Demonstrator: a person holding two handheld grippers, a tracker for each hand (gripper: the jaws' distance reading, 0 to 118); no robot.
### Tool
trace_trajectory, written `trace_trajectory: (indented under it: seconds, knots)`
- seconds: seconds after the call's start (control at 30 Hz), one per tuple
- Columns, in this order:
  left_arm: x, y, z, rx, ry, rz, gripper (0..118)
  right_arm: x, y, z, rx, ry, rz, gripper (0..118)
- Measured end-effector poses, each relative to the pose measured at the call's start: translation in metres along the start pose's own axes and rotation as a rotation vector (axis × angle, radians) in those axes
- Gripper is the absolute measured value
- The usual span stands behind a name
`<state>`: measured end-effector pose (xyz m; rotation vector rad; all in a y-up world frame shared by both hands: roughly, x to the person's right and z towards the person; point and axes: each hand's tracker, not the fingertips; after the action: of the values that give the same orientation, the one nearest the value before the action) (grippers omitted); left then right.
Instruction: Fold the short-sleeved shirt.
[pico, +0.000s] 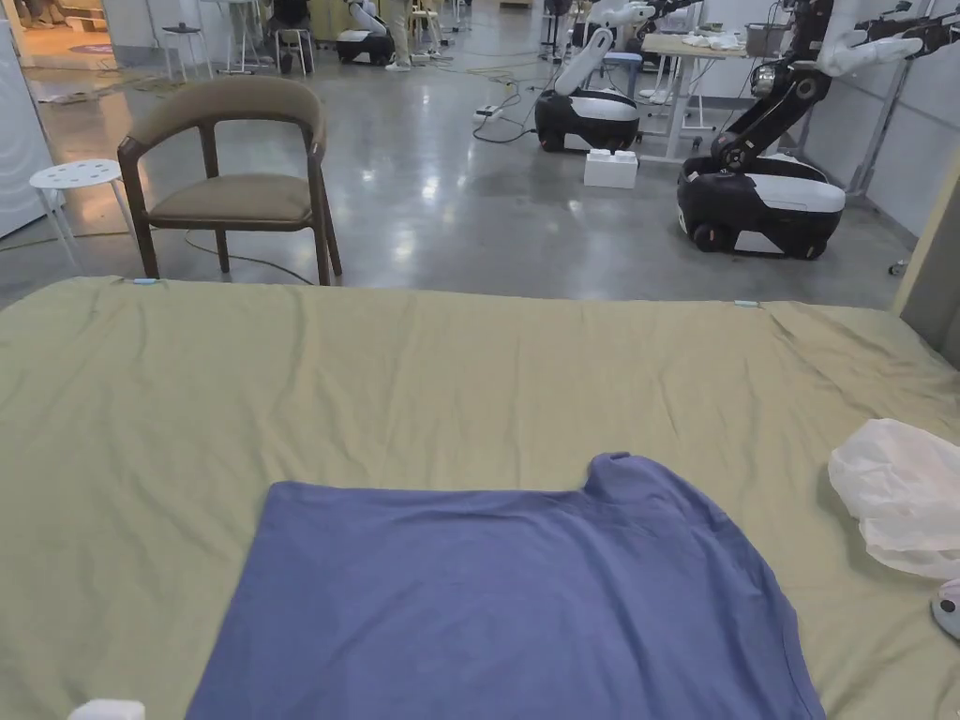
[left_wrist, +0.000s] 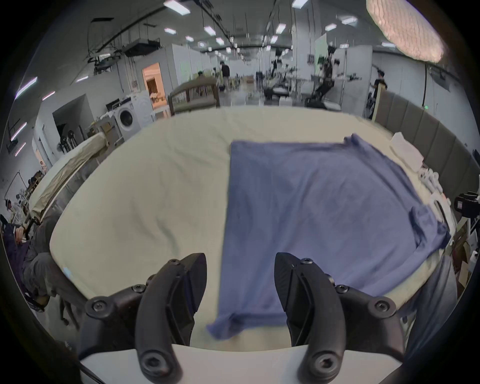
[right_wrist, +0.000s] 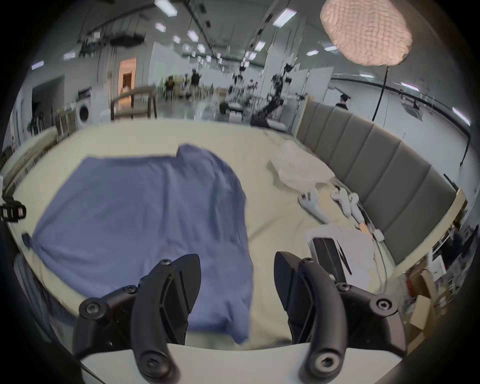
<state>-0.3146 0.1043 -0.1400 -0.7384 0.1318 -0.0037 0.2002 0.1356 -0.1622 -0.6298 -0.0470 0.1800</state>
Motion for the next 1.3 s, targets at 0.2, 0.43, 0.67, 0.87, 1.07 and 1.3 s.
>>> trace_trajectory:
  seconds: [0.2, 0.43, 0.67, 0.87, 1.07, 1.3]
  knots:
    - [0.029, 0.051, 0.004, 0.226, -0.013, 0.003, 55, -0.043, 0.046, -0.015, 0.229, 0.027, -0.094, 63]
    - [0.058, 0.098, 0.024, 0.461, 0.012, -0.037, 38, -0.084, 0.096, -0.004, 0.498, 0.06, -0.095, 45]
    - [0.066, 0.11, 0.039, 0.581, 0.073, -0.03, 0, -0.092, 0.117, 0.001, 0.559, 0.079, -0.159, 4]
    - [0.043, 0.097, 0.037, 0.484, 0.063, -0.053, 0, -0.095, 0.12, 0.0, 0.568, 0.084, -0.132, 1]
    - [0.003, 0.055, 0.014, 0.164, 0.03, 0.006, 0, -0.099, 0.115, -0.006, 0.554, 0.094, -0.098, 1]
    - [-0.039, 0.001, -0.018, -0.146, -0.01, 0.101, 8, -0.103, 0.105, -0.015, 0.491, 0.121, -0.102, 1]
